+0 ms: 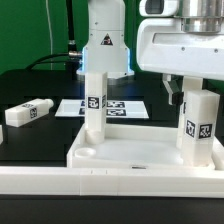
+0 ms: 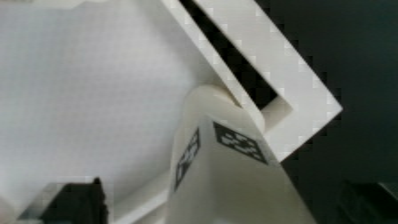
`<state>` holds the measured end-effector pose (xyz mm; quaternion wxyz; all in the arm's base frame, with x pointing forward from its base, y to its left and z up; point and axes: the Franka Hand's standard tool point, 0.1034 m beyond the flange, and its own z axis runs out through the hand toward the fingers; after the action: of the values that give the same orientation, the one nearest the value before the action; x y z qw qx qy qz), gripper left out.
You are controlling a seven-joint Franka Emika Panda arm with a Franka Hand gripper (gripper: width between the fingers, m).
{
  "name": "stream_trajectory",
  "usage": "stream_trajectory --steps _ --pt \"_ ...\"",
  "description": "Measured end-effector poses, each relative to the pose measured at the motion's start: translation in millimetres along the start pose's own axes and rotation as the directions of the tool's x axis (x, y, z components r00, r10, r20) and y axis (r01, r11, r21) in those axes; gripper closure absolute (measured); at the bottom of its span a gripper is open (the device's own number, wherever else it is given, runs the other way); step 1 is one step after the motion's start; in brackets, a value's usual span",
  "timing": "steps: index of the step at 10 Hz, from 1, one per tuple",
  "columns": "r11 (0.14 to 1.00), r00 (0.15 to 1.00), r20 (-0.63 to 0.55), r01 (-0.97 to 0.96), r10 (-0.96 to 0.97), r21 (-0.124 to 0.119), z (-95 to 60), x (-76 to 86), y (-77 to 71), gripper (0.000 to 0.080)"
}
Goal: Assemble desk
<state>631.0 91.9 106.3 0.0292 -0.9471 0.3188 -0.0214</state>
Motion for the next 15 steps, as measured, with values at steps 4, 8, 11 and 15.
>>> stream_trajectory --steps 4,8,11,15 --pt "0.939 0.939 -0.007 0.345 -0.345 0.004 -3.4 4.4 1.2 0.0151" --pt "0.837 0.837 -0.014 0.547 -0.547 -0.014 -6.2 2.8 -1.9 0.0151" --pt "0.732 0.732 -0.009 0.681 -0.681 -0.027 -5.7 2.6 -1.2 0.0278" --pt "0.750 0.750 -0.009 0.660 -0.661 -0.027 -5.3 3.3 -0.3 0.0511"
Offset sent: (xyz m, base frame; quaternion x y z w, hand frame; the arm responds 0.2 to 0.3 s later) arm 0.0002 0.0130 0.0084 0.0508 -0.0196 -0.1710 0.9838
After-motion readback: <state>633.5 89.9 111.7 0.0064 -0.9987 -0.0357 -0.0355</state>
